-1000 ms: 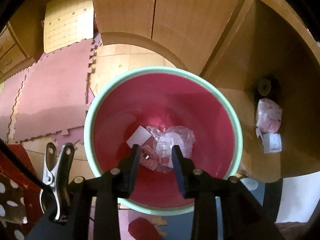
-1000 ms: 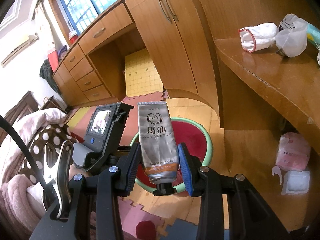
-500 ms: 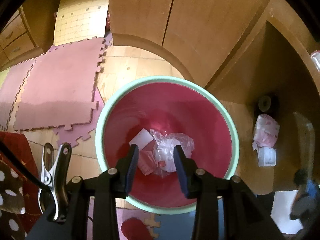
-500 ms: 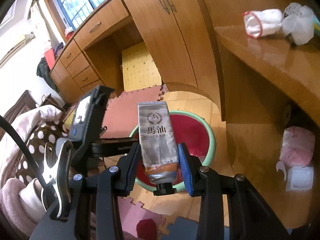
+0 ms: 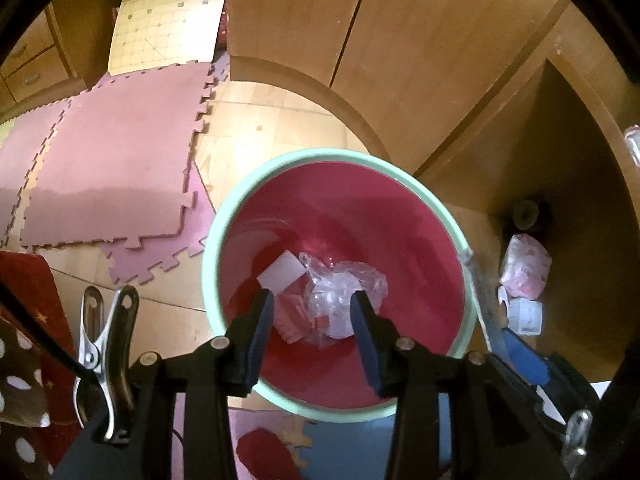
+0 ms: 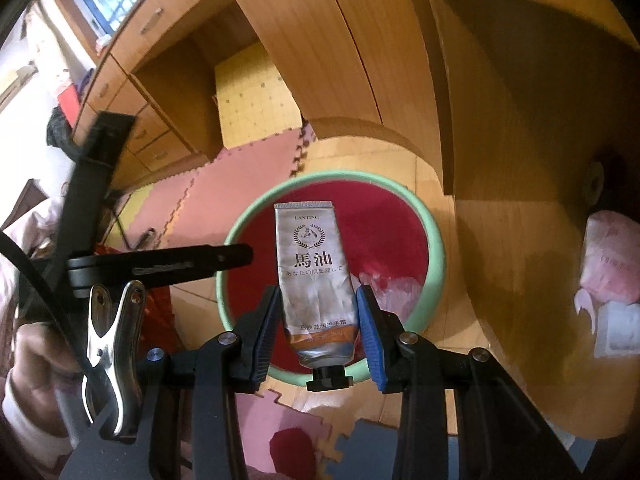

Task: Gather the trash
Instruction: 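Open the right gripper to drop the silver tube into the red bucket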

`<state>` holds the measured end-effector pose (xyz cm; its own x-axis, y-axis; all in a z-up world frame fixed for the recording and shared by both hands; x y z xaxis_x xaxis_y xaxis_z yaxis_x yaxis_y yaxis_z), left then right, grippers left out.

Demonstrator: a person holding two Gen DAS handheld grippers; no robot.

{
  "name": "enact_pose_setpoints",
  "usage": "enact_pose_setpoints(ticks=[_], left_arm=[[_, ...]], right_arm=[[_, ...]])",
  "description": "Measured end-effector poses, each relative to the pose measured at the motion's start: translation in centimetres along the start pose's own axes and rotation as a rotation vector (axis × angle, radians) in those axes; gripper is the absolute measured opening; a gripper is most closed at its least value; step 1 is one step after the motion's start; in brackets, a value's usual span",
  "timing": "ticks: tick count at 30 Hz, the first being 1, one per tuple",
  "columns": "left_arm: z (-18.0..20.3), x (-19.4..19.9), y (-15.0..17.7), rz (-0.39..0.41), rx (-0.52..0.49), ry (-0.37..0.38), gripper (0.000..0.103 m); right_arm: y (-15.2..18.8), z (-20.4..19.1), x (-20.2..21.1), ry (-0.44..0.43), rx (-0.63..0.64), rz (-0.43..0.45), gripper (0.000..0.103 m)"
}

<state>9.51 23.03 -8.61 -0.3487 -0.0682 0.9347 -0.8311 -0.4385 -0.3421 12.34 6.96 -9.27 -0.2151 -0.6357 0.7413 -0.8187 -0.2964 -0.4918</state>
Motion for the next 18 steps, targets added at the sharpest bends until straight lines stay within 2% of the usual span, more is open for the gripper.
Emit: enact_pose_setpoints(ticks=[9, 18], left_arm=[[-2.2, -0.2, -0.1, -0.007, 0.052, -0.013, 0.042], [-1.8, 0.2, -0.2, 0.000, 0.042, -0.005, 0.042]], right_arm=[[0.4, 0.4, -3.0, 0.010, -0.021, -0.047, 0.039], [0.3, -0.5, -2.8, -0.009, 0.011, -0.041, 0.039]])
Point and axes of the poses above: each gripper's, at about its wrist camera, not at the fingertips, and x roughly against the way its jaws point, z to its right, y to its underside, the point moved 8 cm from there along -x, roughly the way its jaws point, and after that the axes turned 3 degrees about -y, right-handed, at the moved point
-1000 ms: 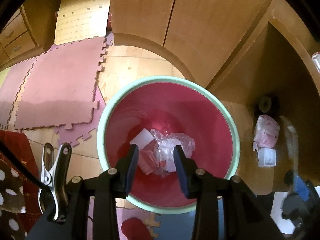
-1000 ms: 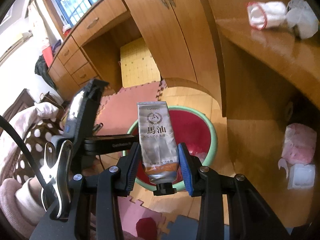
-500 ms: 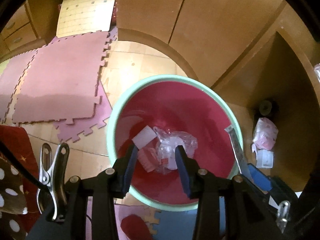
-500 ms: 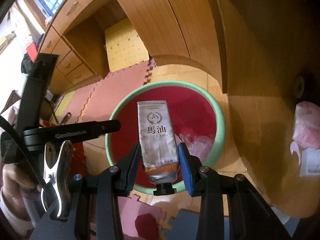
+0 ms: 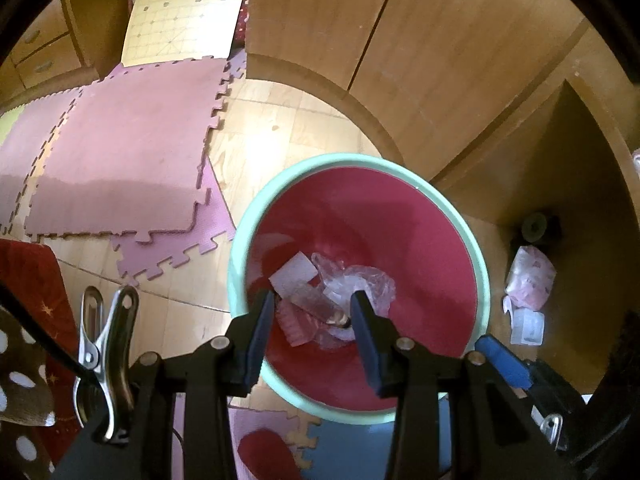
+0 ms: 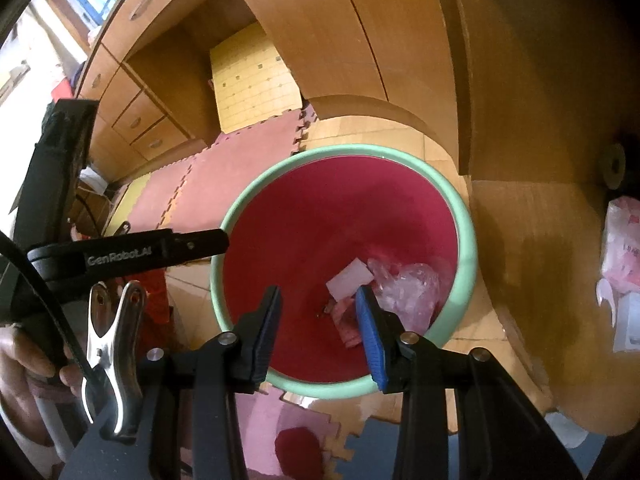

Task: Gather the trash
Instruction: 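Open the right gripper to drop the silver tube into the red bucket, then move both grippers back to the desktop toward the white rolled cloth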

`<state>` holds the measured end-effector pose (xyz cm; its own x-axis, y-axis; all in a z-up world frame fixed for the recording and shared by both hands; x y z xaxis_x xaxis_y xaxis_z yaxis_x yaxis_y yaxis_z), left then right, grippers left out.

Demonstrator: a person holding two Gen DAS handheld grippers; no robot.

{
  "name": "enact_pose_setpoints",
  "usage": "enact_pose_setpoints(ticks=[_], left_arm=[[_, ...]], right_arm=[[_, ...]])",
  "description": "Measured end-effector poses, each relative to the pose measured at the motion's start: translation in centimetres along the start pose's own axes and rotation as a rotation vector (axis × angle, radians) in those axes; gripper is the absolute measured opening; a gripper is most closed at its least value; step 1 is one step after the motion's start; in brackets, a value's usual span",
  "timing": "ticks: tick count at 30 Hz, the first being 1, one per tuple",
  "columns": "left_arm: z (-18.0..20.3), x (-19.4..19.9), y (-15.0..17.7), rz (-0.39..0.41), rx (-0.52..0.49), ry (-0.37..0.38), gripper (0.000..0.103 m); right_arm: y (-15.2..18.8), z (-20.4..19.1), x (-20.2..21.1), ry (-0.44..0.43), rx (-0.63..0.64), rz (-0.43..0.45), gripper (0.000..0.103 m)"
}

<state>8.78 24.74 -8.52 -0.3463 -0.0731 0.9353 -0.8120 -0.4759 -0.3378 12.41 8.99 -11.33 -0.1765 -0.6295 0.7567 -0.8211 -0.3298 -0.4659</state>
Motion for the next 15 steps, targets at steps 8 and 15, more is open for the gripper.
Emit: enact_pose_setpoints(ticks=[8, 15], left_arm=[[1.3, 1.0, -0.2, 0.018, -0.004, 0.017, 0.042], [4.2, 2.9, 0.1, 0.077, -0.075, 0.016, 0.042]], right_arm=[[0.0, -0.6, 2.3, -0.013, 0.036, 0.026, 0.040], [0.0, -1.2, 5.5, -0.021, 0.084, 0.073, 0.040]])
Point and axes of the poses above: each gripper's, at about its wrist camera, not at the fingertips, and x roughly against the way its jaws point, z to its right, y to its underside, the point moved 8 cm from there along -x, roughly the way its jaws point, and after that the axes turned 3 degrees about -y, right-handed, at the moved point
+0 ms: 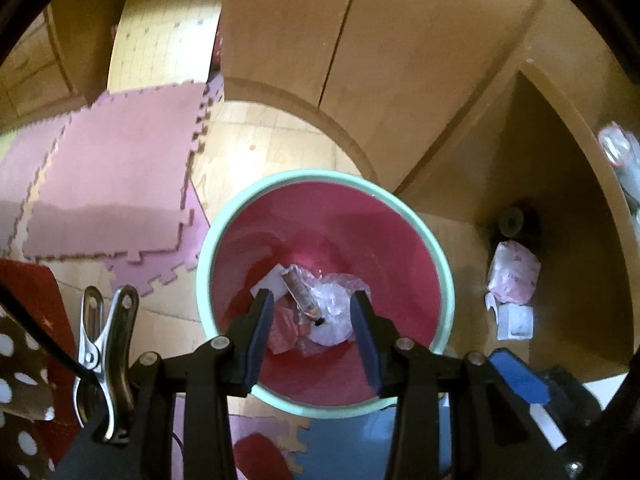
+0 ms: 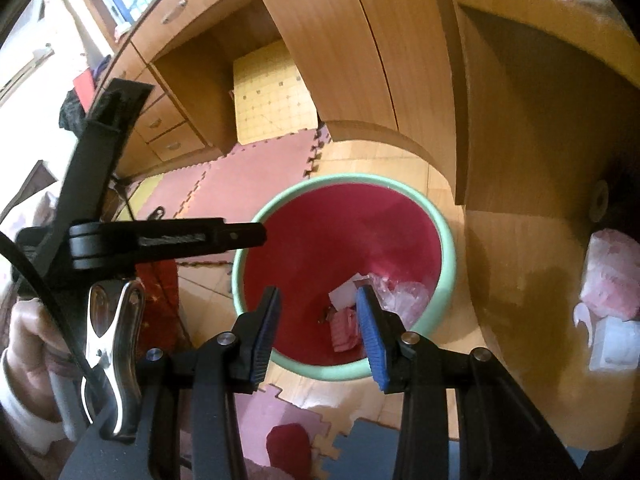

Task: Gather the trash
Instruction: 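Move both grippers back to the desktop toward the white rolled cloth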

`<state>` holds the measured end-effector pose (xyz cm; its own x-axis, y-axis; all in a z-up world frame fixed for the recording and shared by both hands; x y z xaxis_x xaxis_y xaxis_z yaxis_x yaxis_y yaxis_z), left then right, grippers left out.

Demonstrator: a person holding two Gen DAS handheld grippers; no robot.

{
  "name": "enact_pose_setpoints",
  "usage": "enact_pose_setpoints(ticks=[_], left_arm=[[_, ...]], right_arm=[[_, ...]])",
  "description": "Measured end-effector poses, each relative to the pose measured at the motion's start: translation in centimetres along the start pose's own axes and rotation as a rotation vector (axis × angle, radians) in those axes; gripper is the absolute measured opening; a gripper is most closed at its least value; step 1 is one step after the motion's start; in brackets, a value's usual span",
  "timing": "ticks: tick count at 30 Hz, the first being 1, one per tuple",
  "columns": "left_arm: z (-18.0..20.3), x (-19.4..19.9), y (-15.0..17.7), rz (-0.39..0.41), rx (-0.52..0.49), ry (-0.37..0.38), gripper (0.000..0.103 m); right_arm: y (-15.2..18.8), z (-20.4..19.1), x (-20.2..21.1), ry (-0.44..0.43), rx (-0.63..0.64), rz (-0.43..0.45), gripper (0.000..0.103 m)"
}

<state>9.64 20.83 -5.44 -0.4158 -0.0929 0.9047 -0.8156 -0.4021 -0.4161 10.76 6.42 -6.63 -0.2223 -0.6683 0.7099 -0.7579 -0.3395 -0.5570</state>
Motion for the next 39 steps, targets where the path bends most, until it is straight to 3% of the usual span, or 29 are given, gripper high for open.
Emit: enact_pose_setpoints(ticks=[7, 12, 20, 25, 31, 39], left_arm=[[3.2, 2.4, 0.7, 0.067, -0.102, 0.015, 0.042], [5.3, 4.4, 2.0, 0.089, -0.127, 0.082, 0.042], [7.6, 6.8, 2.8, 0.121, -0.165, 0.084, 0.042], [9.6, 8.9, 2.4, 0.141, -0.162, 0.129, 0.042], [13.2, 11.7, 1.8, 0.192, -0.264, 0.129, 0.042], [16.9, 13.6, -0.2, 0.187, -0.289, 0.167, 0.042]], right_arm=[[0.0, -0.7, 3.6, 0.006, 0.035, 0.047, 0.040], [-0.1, -0.8, 6.7, 0.017, 0.049, 0.089, 0.040], [0.1, 0.1, 11.2, 0.034, 0.030, 0.151, 0.040], [0.4, 0.7, 14.2, 0.044, 0.034, 0.191, 0.040], [1.3, 1.8, 17.2, 0.063, 0.027, 0.221, 0.040], [1.8, 3.3, 22.1, 0.062, -0.001, 0.281, 0.040]])
Point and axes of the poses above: each gripper's, at about its wrist camera, not at the fingertips, and x roughly against the way its jaws point, z to its right, y to its underside, the point moved 8 cm from there along -x, roughly the way its jaws point, and after that the axes turned 3 degrees about -y, right-handed, at the moved point
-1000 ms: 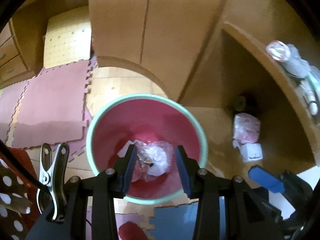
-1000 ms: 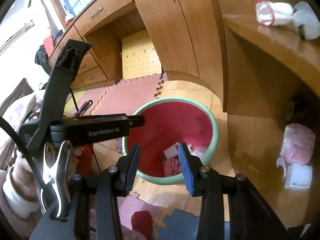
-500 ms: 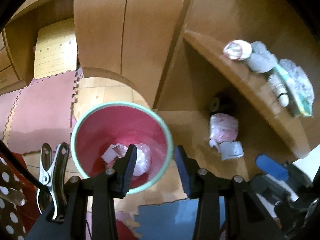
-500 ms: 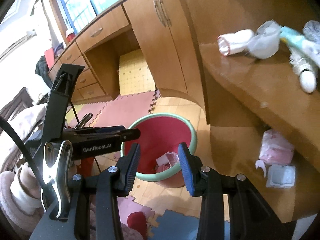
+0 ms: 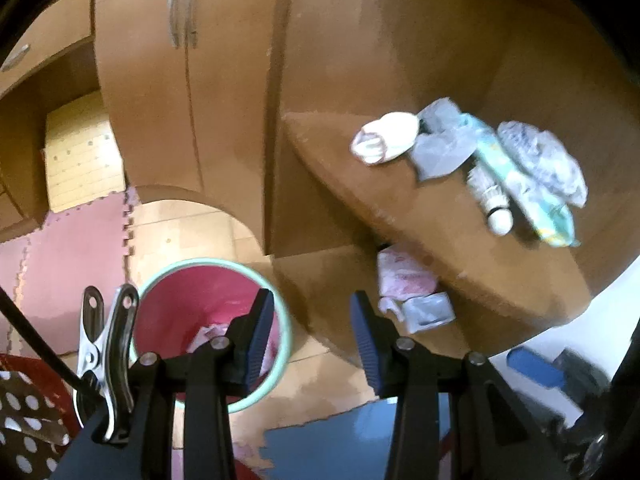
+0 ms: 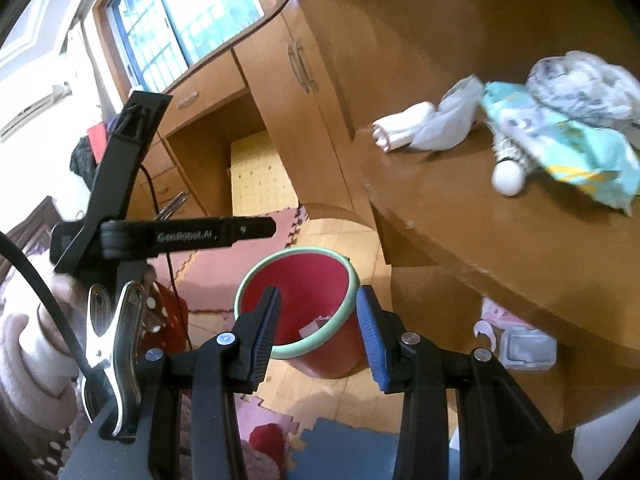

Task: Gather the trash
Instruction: 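Move both grippers back to the desktop toward the white rolled cloth, then close the left gripper on the white rolled cloth with red trim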

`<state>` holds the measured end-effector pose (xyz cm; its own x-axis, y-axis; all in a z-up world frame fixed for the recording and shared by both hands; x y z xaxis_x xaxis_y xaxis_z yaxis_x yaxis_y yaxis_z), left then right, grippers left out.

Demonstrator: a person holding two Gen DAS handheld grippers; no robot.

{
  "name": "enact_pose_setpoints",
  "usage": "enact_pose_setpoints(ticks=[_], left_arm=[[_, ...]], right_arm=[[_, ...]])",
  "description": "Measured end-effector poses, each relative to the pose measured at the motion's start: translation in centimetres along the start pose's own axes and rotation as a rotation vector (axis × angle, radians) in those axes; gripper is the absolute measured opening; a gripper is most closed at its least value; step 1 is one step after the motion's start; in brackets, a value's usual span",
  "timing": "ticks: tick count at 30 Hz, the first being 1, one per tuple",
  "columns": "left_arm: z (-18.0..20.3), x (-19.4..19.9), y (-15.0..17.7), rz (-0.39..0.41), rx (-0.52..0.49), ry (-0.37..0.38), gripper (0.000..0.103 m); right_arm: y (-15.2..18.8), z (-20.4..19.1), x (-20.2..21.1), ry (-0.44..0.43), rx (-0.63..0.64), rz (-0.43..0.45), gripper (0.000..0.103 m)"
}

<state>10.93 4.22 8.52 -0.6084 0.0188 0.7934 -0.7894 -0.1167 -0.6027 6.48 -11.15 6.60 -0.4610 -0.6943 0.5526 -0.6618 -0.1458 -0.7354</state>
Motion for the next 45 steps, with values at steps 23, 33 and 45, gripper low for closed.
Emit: enact_pose_setpoints(ticks=[23, 33, 45], left_arm=[[5.2, -5.8, -11.3, 0.058, -0.048, -0.030, 0.055], [6.9, -9.9, -14.2, 0.071, -0.052, -0.024, 0.055], [7.5, -13.1, -13.7, 0.044, -0.012, 0.018, 0.043]], right_arm=[[-0.8, 4.8, 5.7, 0.067, -0.055, 0.101, 0.040], [-0.8, 6.8, 5.8, 0.096, -0.121, 0.117, 0.040], [-0.7, 8.3, 5.6, 0.095, -0.201, 0.120, 0.040]])
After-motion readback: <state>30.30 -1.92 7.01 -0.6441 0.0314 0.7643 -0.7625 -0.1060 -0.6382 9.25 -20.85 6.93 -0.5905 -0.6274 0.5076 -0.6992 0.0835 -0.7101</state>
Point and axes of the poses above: each gripper's, at about its wrist camera, not at the fingertips, and x roughly against the way its jaws point, z to its right, y to its underside, the point moved 8 cm from there along -x, roughly the way its jaws point, and after that the axes turned 3 degrees about -y, right-handed, at the moved point
